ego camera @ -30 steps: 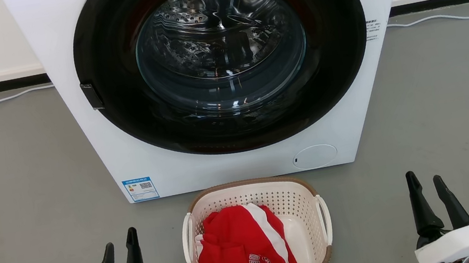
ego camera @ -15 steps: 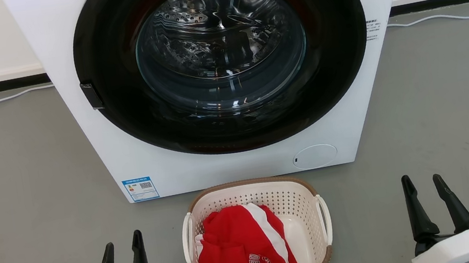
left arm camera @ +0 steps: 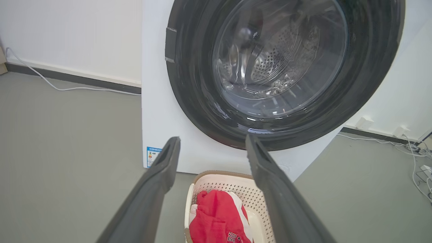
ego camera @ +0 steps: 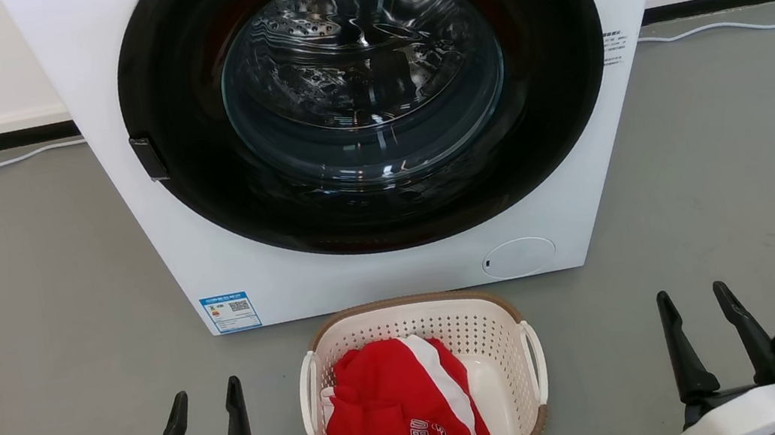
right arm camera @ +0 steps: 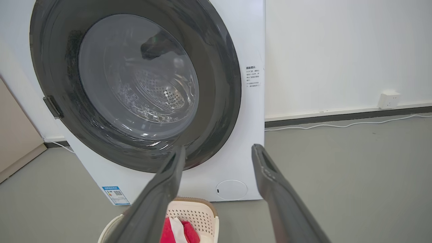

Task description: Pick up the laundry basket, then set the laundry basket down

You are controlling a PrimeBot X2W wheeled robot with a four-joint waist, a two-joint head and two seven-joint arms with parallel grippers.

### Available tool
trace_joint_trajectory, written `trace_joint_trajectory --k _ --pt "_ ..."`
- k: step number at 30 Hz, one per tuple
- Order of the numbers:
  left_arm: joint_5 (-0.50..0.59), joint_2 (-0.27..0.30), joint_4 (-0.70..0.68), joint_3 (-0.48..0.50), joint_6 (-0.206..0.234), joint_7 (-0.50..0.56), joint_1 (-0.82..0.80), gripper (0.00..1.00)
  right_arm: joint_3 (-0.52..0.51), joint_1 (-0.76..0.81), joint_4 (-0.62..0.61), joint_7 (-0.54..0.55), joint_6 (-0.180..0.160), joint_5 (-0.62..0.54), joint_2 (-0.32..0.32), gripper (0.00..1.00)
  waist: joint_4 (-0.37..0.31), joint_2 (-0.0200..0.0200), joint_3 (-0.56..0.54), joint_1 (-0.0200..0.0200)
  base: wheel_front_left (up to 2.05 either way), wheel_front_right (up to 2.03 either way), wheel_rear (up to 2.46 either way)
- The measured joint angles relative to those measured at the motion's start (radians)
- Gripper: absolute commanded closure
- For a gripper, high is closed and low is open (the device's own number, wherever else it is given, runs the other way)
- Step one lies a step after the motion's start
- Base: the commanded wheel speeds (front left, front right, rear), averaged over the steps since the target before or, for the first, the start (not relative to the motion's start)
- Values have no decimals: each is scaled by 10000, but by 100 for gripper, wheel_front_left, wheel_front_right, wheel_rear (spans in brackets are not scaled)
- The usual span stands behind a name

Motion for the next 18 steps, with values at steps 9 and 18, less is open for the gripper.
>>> trace_joint_trajectory --k 9,18 --pt "1003 10 -96 -38 15 -309 1 0 -42 -2 -19 -305 2 -1187 0 0 -10 0 -5 0 0 0 0" --pt "1674 15 -109 -21 13 -441 1 0 -56 -2 -27 -435 2 -1787 0 0 -9 0 14 0 0 0 0"
